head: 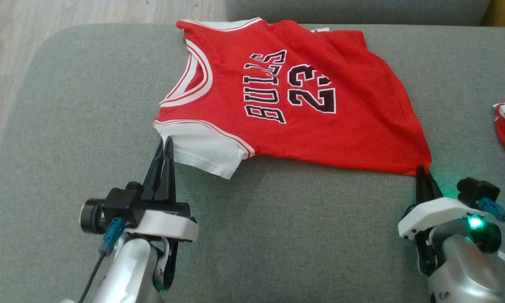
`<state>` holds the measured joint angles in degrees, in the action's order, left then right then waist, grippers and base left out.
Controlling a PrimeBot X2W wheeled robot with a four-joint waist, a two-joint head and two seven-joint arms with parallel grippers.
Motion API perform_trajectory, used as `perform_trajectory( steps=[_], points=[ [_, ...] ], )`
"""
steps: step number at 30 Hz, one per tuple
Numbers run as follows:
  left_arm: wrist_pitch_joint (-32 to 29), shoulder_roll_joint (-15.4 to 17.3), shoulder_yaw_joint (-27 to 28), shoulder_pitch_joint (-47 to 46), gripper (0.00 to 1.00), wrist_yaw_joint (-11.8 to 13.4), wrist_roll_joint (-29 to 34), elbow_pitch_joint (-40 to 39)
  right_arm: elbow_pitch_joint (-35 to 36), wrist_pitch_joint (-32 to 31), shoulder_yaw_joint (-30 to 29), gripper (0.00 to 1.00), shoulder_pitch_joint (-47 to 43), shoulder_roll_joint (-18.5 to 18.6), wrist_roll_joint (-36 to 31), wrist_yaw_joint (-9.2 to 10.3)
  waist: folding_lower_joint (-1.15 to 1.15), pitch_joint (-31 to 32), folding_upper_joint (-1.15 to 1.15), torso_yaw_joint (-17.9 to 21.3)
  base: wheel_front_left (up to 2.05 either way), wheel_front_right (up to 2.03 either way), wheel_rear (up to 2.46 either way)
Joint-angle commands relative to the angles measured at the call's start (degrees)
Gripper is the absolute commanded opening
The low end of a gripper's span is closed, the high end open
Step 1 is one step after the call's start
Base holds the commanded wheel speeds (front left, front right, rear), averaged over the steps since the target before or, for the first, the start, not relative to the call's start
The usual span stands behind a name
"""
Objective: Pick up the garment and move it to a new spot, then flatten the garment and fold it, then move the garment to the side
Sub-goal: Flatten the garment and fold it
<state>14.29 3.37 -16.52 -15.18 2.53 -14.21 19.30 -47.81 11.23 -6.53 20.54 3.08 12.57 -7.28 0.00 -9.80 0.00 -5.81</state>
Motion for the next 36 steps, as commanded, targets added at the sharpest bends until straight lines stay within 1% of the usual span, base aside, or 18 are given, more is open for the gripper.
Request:
perform_trajectory(
  steps=[1, 4, 6, 9, 11, 16, 21, 25, 26, 28, 32, 34, 36],
  points=[
    [0.7, 1.2, 2.0, -0.9, 0.0, 0.3, -0.2, -1.7, 0.7, 0.7, 2.2, 0.0, 0.5, -0.2, 0.6, -0.21, 0.0, 0.5, 0.0, 0.3, 0.0, 0.0, 0.0],
    [0.7, 1.5, 2.4, -1.2, 0.0, 0.1, -0.8, -2.0, 2.7, 1.9, 3.4, 0.0, 0.7, -0.2, 1.8, -0.21, 0.0, 1.6, 0.0, 0.7, 0.0, 0.0, 0.0],
    [0.6, 2.4, 2.5, -1.9, 0.0, 0.1, -0.4, -2.6, 5.1, 2.6, 3.8, 0.0, 0.8, -0.2, 3.2, -0.21, 0.0, 2.5, 0.0, 1.0, 0.0, 0.0, 0.0],
    [0.0, 3.0, 3.0, -4.4, 0.0, -0.6, -1.2, -4.6, 10.2, 3.0, 6.0, 0.0, 1.1, -0.2, 4.8, -0.21, 0.0, 3.8, 0.0, 1.3, 0.0, 0.0, 0.0],
    [-1.2, 3.1, 3.3, -6.7, 0.0, -1.6, -2.2, -6.4, 14.5, 3.0, 7.3, 0.0, 1.4, 0.1, 5.7, -0.21, 0.0, 4.6, 0.0, 1.5, 0.0, 0.0, 0.0],
    [-3.4, 3.3, 5.5, -14.0, 0.0, -2.1, -4.8, -12.1, 25.6, 1.7, 9.1, 0.0, 2.8, 3.6, 8.4, -0.21, 0.0, 6.8, 0.0, 2.2, 0.0, 0.0, 0.0],
    [-5.9, 3.2, 8.2, -20.3, 0.0, -2.3, -8.5, -18.2, 35.7, -1.3, 8.9, 0.0, 3.8, 7.0, 10.1, -0.21, 0.0, 9.3, 0.0, 3.1, 0.0, 0.0, 0.0],
    [-8.9, 5.0, 9.1, -23.3, 0.0, -2.3, -8.9, -23.1, 44.0, -4.8, 7.2, 0.0, 3.8, 9.1, 10.1, -0.21, 0.0, 10.1, 0.0, 3.8, 0.0, 0.0, 0.0],
    [-8.9, 5.0, 9.1, -23.3, 0.0, -2.3, -8.9, -23.1, 44.0, -4.8, 7.2, 0.0, 3.8, 9.1, 10.1, -0.21, 0.0, 10.1, 0.0, 3.8, 0.0, 0.0, 0.0],
    [-11.1, 6.0, 9.3, -24.2, 0.0, -2.4, -9.4, -26.0, 48.3, -7.0, 6.2, 0.0, 3.4, 9.9, 9.9, -0.21, 0.0, 10.2, 0.0, 4.1, 0.0, 0.0, 0.0],
    [-16.2, 7.8, 10.0, -25.6, 0.0, -1.9, -10.2, -31.7, 56.5, -12.0, 4.4, 0.0, 2.3, 10.2, 9.9, -0.21, 0.0, 9.3, 0.0, 4.8, 0.0, 0.0, 0.0],
    [-18.3, 9.3, 10.3, -26.1, 0.0, -1.8, -9.8, -32.5, 59.5, -14.3, 3.7, 0.0, 2.1, 10.1, 9.9, -0.21, 0.0, 8.1, 0.0, 5.2, 0.0, 0.0, 0.0],
    [-20.0, 10.7, 10.7, -26.7, 0.0, -1.8, -9.5, -31.7, 61.3, -16.2, 3.5, 0.0, 2.5, 10.3, 9.5, -0.21, 0.0, 6.3, 0.0, 5.8, 0.0, 0.0, 0.0]
  ],
)
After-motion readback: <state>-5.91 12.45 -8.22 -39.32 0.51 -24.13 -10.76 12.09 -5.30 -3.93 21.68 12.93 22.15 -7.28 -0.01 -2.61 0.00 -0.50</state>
